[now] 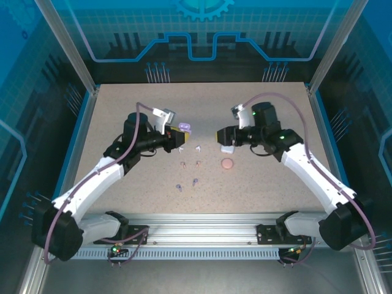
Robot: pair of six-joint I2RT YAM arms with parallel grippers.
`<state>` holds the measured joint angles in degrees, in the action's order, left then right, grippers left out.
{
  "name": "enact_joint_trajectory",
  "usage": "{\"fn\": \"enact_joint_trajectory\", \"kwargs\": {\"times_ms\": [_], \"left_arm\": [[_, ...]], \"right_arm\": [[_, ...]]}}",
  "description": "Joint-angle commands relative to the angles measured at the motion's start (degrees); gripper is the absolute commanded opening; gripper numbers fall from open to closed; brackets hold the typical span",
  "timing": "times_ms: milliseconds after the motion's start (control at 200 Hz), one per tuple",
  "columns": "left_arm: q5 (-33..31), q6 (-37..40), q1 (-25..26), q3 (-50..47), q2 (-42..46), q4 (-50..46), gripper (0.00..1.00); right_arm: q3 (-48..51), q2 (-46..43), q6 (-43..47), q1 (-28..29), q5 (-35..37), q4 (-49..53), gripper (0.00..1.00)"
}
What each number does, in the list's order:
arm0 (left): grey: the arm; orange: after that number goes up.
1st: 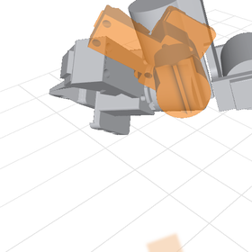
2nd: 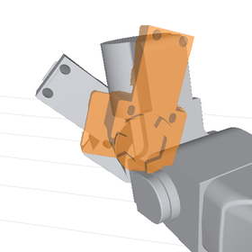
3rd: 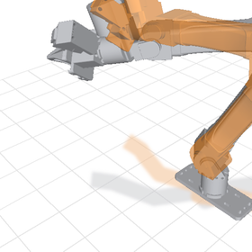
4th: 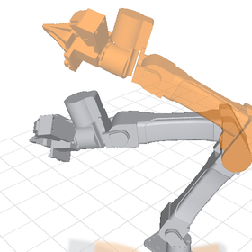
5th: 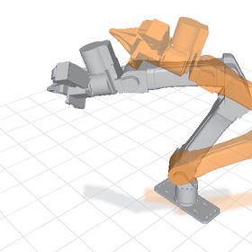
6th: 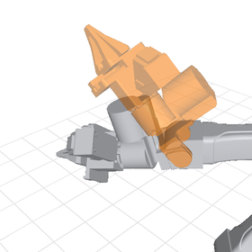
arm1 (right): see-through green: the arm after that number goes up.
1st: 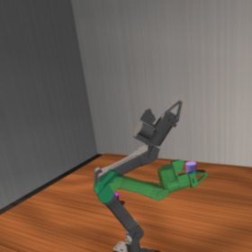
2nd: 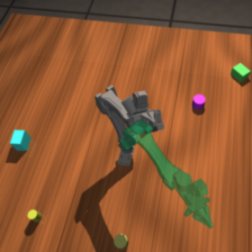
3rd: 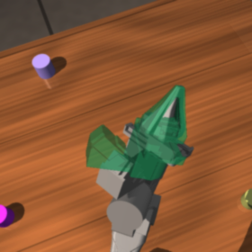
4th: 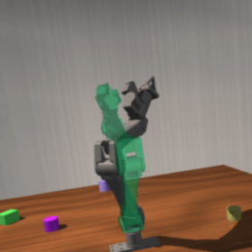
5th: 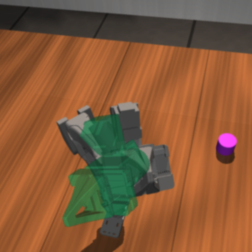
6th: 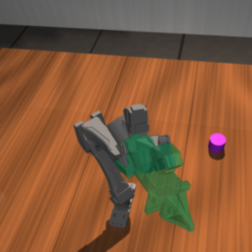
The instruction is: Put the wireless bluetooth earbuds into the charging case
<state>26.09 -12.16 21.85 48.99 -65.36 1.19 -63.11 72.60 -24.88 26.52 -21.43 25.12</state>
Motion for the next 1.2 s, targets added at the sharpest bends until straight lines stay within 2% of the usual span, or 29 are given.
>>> {"fn": "enact_joint_trajectory", "kwargs": {"times_ms": [0,210,330,470,760,1191], "left_arm": [[-11.8,-1.8,-0.4,-2.4,4.8,11.4,0.00],[-19.1,-2.0,-0.5,-1.2,8.6,13.4,0.00],[-23.0,-2.6,-0.6,0.9,9.3,13.2,0.00],[-24.5,-2.4,-0.9,4.2,8.7,11.3,0.00],[-26.1,-2.8,-1.8,6.9,7.7,10.1,0.00],[-26.0,-3.1,-2.0,7.3,7.4,10.2,0.00]], "right_arm": [[2.1,3.5,-6.6,7.6,8.7,1.3,0.57],[-0.7,15.9,-9.0,22.4,17.3,0.9,0.53],[-3.3,22.8,-8.9,28.2,20.9,0.2,0.49],[-8.6,30.3,-8.0,32.7,24.4,2.7,0.46],[-19.0,41.6,-6.6,36.7,30.5,9.2,0.42],[-22.3,47.2,-6.4,37.4,31.2,11.4,0.38]]}}
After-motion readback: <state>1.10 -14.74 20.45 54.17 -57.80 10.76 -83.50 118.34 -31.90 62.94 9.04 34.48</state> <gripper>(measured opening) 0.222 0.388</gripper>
